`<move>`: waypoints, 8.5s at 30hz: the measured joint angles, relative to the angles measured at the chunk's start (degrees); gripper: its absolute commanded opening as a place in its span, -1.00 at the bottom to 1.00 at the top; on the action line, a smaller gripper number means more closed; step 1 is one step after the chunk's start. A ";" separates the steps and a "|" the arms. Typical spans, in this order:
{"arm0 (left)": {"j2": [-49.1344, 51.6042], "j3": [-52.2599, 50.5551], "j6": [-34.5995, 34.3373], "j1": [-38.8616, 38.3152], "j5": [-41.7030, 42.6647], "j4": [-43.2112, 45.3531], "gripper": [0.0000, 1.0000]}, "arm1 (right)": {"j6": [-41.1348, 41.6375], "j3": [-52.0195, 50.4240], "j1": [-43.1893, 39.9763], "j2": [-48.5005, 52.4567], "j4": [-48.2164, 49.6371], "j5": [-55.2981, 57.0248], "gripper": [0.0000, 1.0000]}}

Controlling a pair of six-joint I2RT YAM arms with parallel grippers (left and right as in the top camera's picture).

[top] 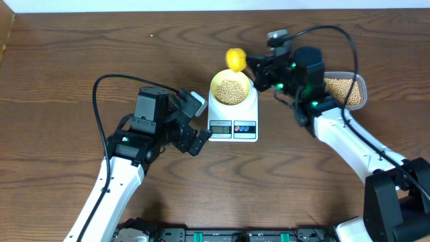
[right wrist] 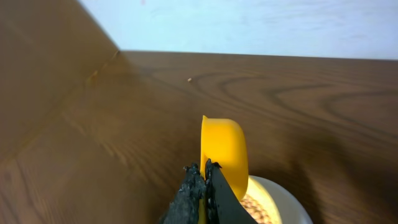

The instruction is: Scoop item into bowl and weigh 50g on scale

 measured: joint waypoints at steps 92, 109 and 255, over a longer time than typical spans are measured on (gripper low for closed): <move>0.00 0.00 0.00 0.00 -0.02 0.02 0.94 | -32.04 0.00 3.67 3.21 -13.09 -7.50 -0.98; 0.00 0.00 0.02 0.00 -0.02 0.00 0.93 | -35.15 0.00 3.67 3.21 -13.00 0.85 -0.98; 0.00 0.00 0.02 0.00 -0.02 0.02 0.94 | -23.76 0.11 2.95 6.27 -8.92 -6.54 -0.98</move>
